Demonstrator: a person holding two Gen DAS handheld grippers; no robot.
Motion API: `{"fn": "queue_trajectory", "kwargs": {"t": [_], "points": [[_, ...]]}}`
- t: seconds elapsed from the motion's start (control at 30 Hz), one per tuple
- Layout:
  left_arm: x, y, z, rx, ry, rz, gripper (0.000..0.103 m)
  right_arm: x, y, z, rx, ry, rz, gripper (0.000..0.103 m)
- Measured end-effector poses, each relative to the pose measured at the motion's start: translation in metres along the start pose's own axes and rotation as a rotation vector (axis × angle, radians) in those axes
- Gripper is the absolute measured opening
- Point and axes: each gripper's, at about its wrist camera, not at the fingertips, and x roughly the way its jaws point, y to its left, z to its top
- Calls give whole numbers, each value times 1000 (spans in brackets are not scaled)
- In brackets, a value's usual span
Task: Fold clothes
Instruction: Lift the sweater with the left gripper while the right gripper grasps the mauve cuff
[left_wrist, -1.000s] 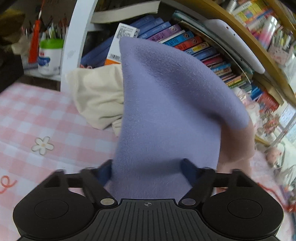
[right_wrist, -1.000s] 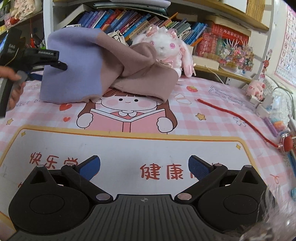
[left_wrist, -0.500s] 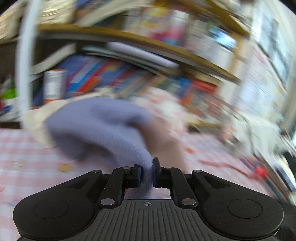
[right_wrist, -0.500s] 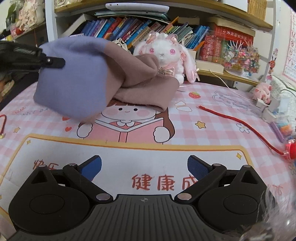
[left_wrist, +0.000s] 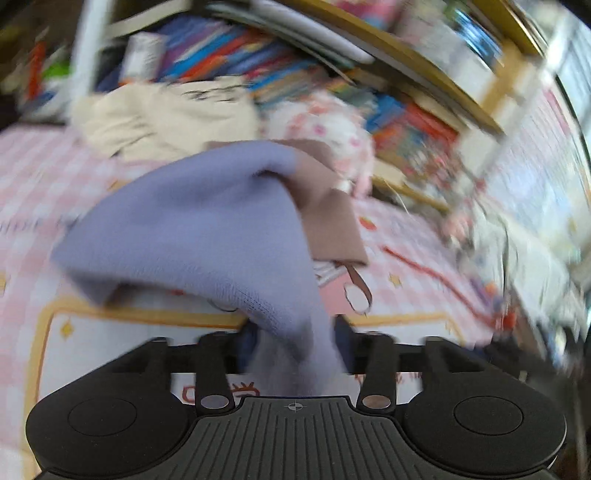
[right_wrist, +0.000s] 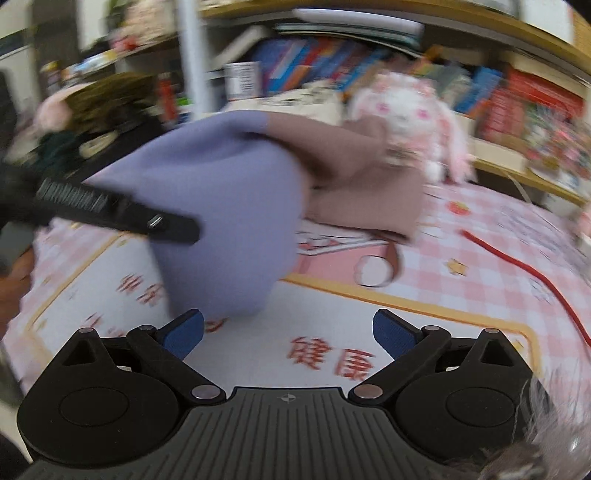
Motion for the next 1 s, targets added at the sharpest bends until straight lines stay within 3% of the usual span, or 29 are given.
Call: {"fn": "queue_trajectory", "kwargs": {"t": [0.17,0.2,0.23,0.3,0.43,0.53,0.67,0.73,0.8,0.87,0.93,1.0], "points": [[9,22,6,-206,-19,8,47,4,12,-3,-107,10,56,96],[14,23,8,-231,-16,11,23,4,11,-3,-109,5,58,96],[17,22,10,-252,-5,0,10,3,10,-4,-112,0,59,96],[11,8,13,-246,-28,-56,10,2,9,-5,-116,-10,62,96],[-16,-38,20,-186,-100,-232,9,0,5,-7,-126,-29,68,96],[-27,-61,22,-196,-122,-355,10,-2,0,-8,-128,-57,33,96],[-34,-81,15,-158,-121,-359,10,-17,-14,-8,-93,-149,-12,96],[-39,-86,13,-146,-131,-341,10,-25,-25,-9,-73,-189,-35,82],[-45,-88,13,-138,-138,-325,10,-32,-35,-12,-73,-215,-74,49],[-49,-94,15,-107,-140,-310,10,-40,-45,-13,-67,-231,-115,43],[-53,-101,16,-75,-142,-295,10,-49,-55,-12,-50,-257,-141,50],[-57,-106,16,-71,-153,-301,10,-56,-61,-13,-59,-267,-170,72]]}}
